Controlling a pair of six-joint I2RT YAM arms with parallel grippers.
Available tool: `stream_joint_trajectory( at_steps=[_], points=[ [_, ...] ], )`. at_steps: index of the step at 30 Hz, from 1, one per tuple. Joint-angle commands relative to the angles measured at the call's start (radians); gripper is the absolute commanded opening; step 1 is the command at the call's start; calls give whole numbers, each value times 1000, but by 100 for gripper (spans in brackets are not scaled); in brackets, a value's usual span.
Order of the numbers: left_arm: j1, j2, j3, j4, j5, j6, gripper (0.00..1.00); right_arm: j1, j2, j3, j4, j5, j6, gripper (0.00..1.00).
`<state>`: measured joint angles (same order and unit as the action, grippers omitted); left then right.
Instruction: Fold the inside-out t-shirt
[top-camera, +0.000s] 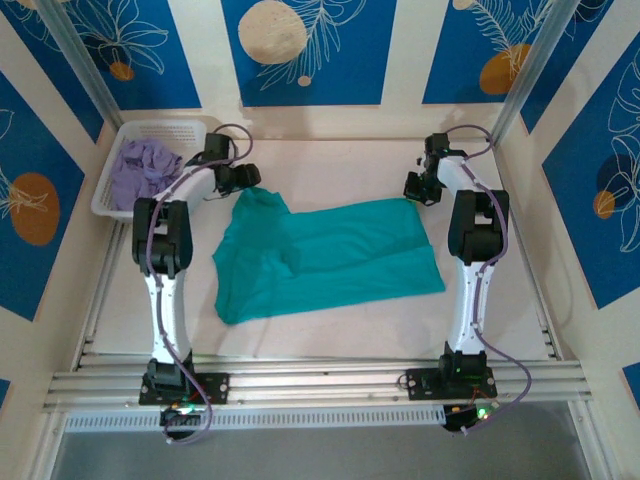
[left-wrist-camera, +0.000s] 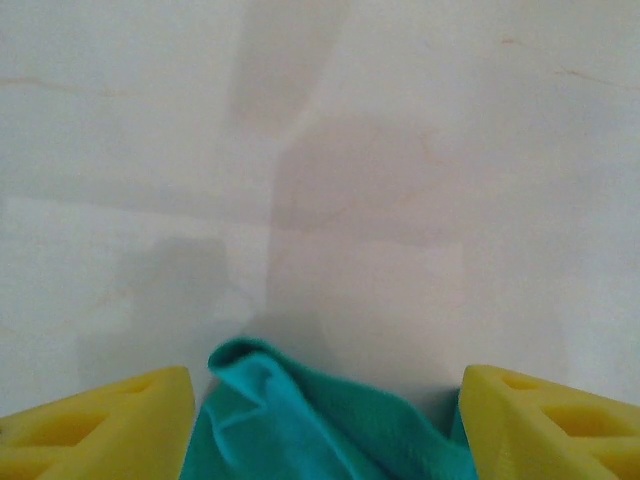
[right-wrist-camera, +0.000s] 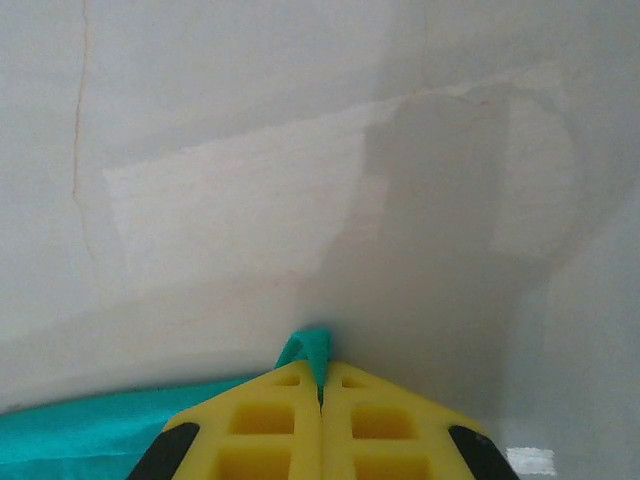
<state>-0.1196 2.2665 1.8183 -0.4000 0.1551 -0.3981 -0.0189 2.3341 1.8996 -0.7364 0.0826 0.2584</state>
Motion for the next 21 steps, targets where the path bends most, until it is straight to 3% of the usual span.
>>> stream_joint_trajectory(
  at_steps=[1,7,21],
  points=[
    [6,61,100,-116,-6,37,68,1,-33,-19,5,-29,-24,4],
    [6,124,164,-148,6,32,58,-3,-34,-19,8,-32,-26,4],
    [8,163,210,-148,22,60,20,-6,-36,-10,8,-41,-31,4]
  ],
)
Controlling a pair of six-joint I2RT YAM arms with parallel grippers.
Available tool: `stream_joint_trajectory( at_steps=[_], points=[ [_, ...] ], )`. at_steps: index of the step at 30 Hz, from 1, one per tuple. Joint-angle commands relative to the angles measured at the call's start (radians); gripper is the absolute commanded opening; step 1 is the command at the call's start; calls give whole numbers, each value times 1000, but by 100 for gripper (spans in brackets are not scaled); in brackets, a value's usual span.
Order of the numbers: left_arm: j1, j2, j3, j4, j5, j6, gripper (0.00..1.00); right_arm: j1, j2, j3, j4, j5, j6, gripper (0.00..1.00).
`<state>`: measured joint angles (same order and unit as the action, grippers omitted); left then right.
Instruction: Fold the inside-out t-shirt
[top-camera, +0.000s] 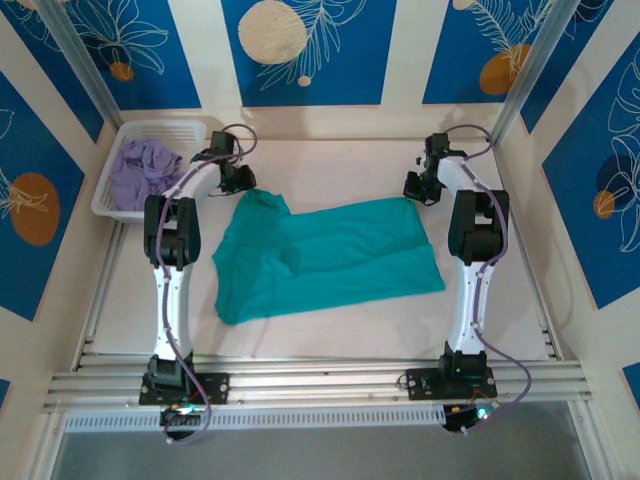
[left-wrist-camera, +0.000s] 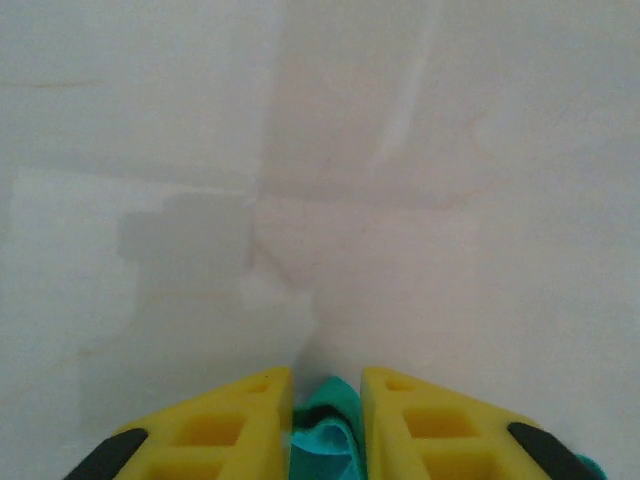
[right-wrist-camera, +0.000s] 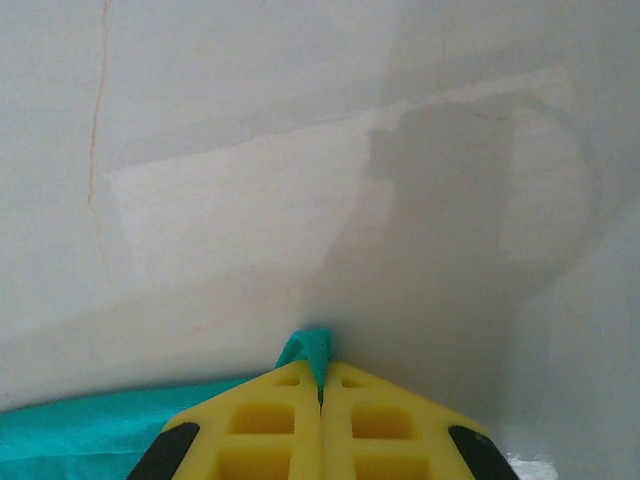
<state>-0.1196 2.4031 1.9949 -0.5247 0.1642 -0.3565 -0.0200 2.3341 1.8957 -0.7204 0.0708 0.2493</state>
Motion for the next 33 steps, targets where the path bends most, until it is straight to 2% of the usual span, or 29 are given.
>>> stream_joint_trajectory(
  at_steps=[1,8,17,23,33],
  points=[
    [8,27,40,-24,9,24,17,-3,-37,-4,-8,-27,-24,3],
    [13,32,90,-43,27,50,0,-9,-57,1,-6,-26,-28,3],
    [14,-34,61,-22,61,68,0,-12,-81,-19,6,-28,-27,3],
    [14,-200,-122,126,52,49,0,-27,-137,-54,51,-50,-15,3],
    [12,-459,-451,272,63,-32,0,-49,-245,-162,99,-74,-18,3]
  ],
)
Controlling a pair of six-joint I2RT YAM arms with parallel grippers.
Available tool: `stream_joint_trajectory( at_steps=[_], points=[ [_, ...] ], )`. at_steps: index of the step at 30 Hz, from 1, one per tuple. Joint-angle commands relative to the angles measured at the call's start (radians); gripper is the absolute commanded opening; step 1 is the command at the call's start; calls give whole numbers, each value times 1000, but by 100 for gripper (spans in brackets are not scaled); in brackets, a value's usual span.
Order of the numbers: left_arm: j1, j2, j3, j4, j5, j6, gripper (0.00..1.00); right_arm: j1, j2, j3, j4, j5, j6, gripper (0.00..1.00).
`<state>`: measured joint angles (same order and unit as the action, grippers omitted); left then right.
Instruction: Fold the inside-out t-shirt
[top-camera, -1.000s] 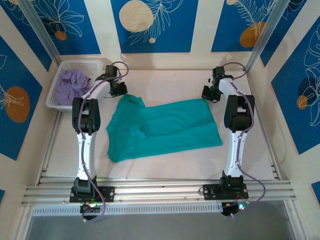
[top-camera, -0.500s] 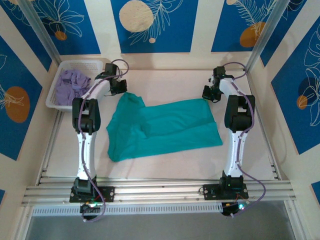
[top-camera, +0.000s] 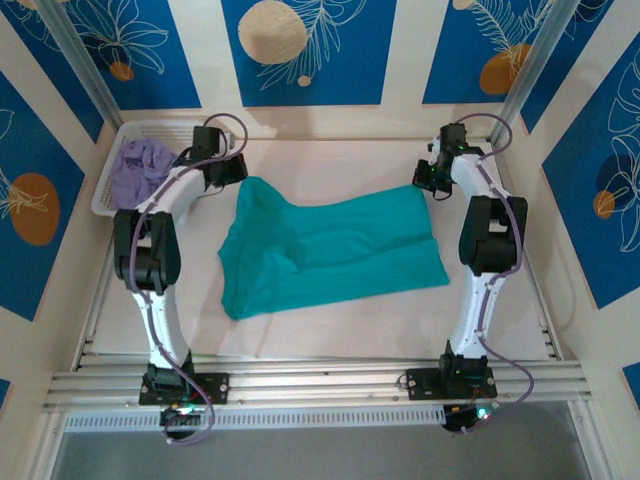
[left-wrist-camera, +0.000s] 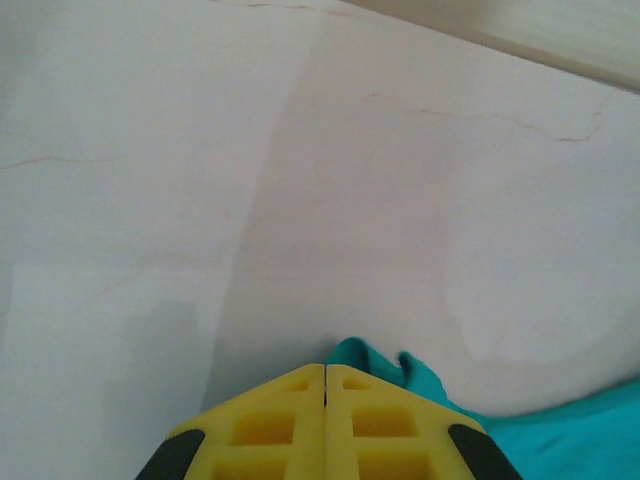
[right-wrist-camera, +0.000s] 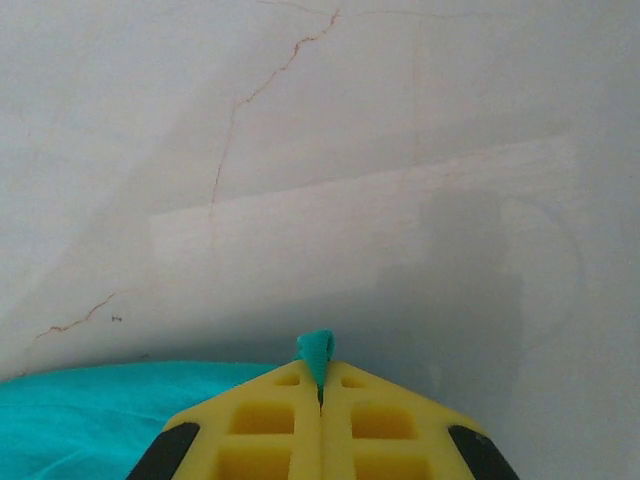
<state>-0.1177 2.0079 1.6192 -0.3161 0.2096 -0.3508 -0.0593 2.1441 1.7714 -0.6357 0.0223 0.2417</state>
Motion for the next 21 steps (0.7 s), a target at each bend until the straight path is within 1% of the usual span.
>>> stream_joint_trajectory(
  at_steps=[1,7,12,16,21],
  points=[
    [11,-87,-104,75,19,-47,0,-15,-63,-47,13,-30,-14,4],
    [11,-253,-295,137,65,-121,0,-33,-125,-125,22,-33,-33,4],
    [7,-411,-443,157,97,-173,0,-34,-189,-202,32,-38,-33,5],
    [1,-527,-555,130,126,-177,0,-31,-244,-269,22,-17,-19,6],
    [0,-699,-703,61,101,-163,0,-30,-324,-381,22,14,-2,6]
  ],
)
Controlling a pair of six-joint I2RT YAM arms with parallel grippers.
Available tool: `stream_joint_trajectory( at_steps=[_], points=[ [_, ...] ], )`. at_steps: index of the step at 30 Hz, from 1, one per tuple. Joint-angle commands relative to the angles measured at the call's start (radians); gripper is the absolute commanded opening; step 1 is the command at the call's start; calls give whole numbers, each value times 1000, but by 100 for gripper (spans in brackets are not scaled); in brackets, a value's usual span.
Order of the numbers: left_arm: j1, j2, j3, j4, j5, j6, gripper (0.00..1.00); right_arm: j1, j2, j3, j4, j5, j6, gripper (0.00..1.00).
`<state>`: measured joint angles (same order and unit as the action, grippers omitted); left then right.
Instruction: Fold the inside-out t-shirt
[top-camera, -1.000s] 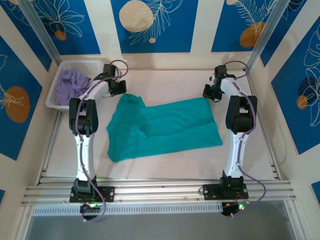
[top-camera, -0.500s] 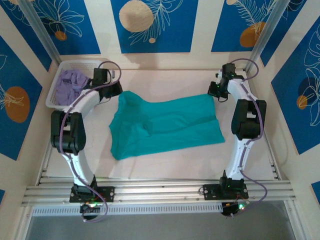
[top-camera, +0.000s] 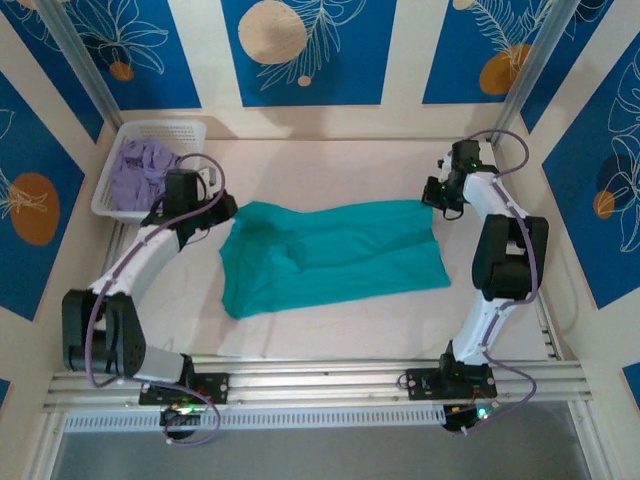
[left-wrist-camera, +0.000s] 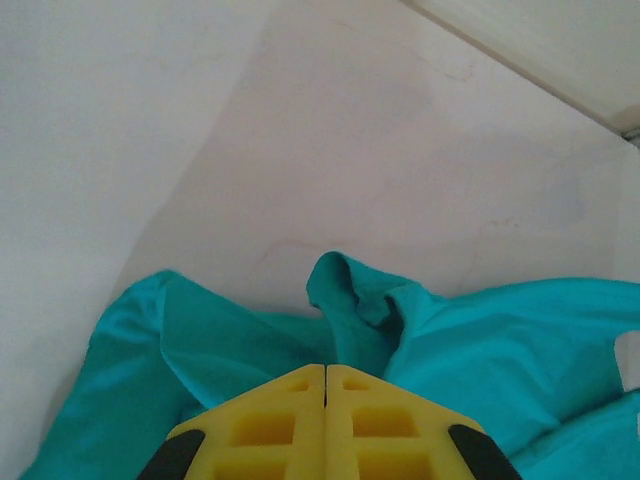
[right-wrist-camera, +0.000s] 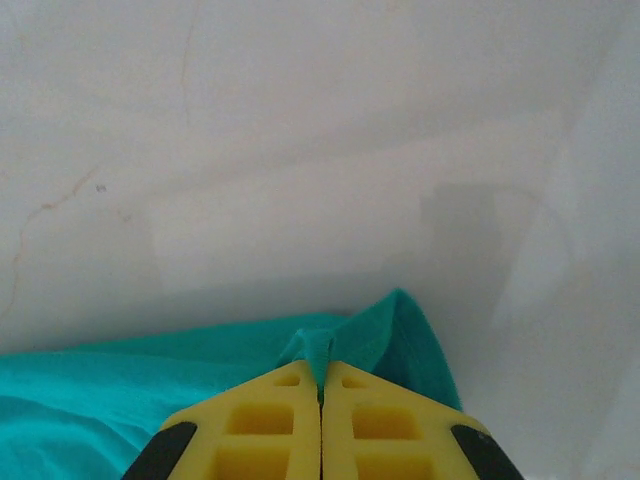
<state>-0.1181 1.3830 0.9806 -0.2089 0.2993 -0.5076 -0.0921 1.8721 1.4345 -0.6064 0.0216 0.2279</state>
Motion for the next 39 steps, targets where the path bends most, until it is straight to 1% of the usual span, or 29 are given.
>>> stream_joint_trajectory(
  at_steps=[1,8,13,18,21,22,24,25,27,28,29,31,33,35,37,39],
  points=[
    [1,-99,-86,-53,15,-8,0,3,-62,-58,-10,18,13,6],
    [-27,-235,-207,-91,90,-38,0,1,-89,-117,-19,69,14,6],
    [-55,-303,-272,-152,76,-33,0,-9,-106,-142,-30,108,23,6],
    [-77,-352,-368,-171,66,-53,0,-23,-129,-203,-27,143,50,7],
    [-89,-367,-426,-166,72,-68,0,-32,-150,-260,-3,164,84,14],
    [-92,-370,-444,-158,78,-78,0,-35,-163,-281,10,177,97,18],
    [-92,-369,-471,-140,109,-89,0,-33,-209,-319,47,200,114,31],
    [-92,-367,-473,-134,130,-89,2,-33,-243,-337,67,202,123,37],
    [-94,-361,-456,-146,152,-70,22,-19,-312,-368,113,190,122,44],
    [-92,-360,-443,-158,151,-60,32,-3,-350,-382,136,174,112,47],
    [-92,-360,-431,-159,148,-54,39,24,-385,-396,163,160,95,49],
    [-92,-363,-424,-131,145,-57,46,90,-429,-418,201,126,65,52],
    [-93,-356,-428,-67,149,-78,54,167,-444,-422,226,59,38,54],
    [-92,-320,-428,8,161,-104,57,280,-432,-416,250,3,24,55],
    [-92,-265,-411,50,173,-114,58,391,-406,-402,280,-31,32,56],
    [-92,-201,-390,86,184,-121,58,490,-369,-389,340,-100,64,57]
  ],
)
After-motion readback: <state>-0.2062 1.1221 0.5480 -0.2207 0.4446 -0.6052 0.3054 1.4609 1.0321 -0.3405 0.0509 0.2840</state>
